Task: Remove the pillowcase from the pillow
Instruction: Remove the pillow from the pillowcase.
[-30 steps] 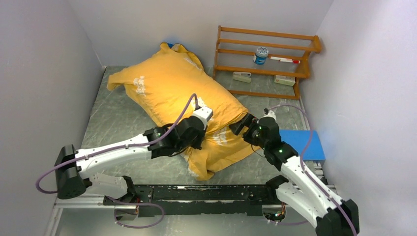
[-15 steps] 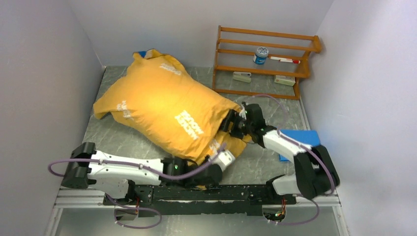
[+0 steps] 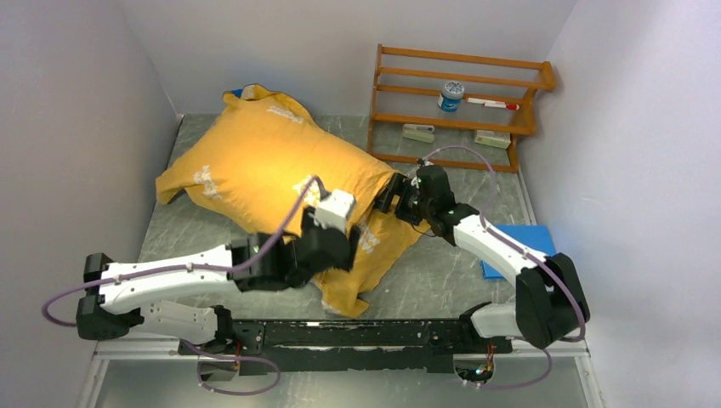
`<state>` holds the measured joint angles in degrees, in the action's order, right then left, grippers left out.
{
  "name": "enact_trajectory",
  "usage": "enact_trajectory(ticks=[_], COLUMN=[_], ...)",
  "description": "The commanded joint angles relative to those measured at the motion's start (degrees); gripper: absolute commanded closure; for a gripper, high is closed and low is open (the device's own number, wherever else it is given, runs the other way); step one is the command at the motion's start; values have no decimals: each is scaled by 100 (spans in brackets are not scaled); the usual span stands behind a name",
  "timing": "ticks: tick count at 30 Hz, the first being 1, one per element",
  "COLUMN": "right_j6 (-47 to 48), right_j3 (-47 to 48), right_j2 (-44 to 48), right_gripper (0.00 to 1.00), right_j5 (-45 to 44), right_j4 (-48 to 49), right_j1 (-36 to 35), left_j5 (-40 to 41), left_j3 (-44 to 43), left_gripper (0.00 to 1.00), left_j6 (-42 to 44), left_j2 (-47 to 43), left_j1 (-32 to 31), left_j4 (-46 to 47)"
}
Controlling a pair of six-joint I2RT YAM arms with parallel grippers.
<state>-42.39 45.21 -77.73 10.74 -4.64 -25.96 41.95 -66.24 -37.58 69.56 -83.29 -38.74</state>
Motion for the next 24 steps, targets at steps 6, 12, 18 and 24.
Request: enact_trajectory(ticks=[6,12,18,24], right_j6=[-385,-497,-500,-429], right_j3=[-796,-783,-675,-659], right_j2=[1590,2025,2104,2324], right_gripper=[10,10,11,10], right_j5=[-1421,-1228,-1544,-1748], right_j4=[145,201,-115,-214], right_j1=[-3,1,11,7], left_j5=[-1365,-1748,-217,-104], left_j3=[-825,-1098,-1693,-1849], left_gripper=[23,28,37,41], left_j6=[1705,2011,1761,1934], left_j2=[600,1028,1634,1919], left_j1=[1357,1401,1429,1429], left_j4=[233,440,-409,-644])
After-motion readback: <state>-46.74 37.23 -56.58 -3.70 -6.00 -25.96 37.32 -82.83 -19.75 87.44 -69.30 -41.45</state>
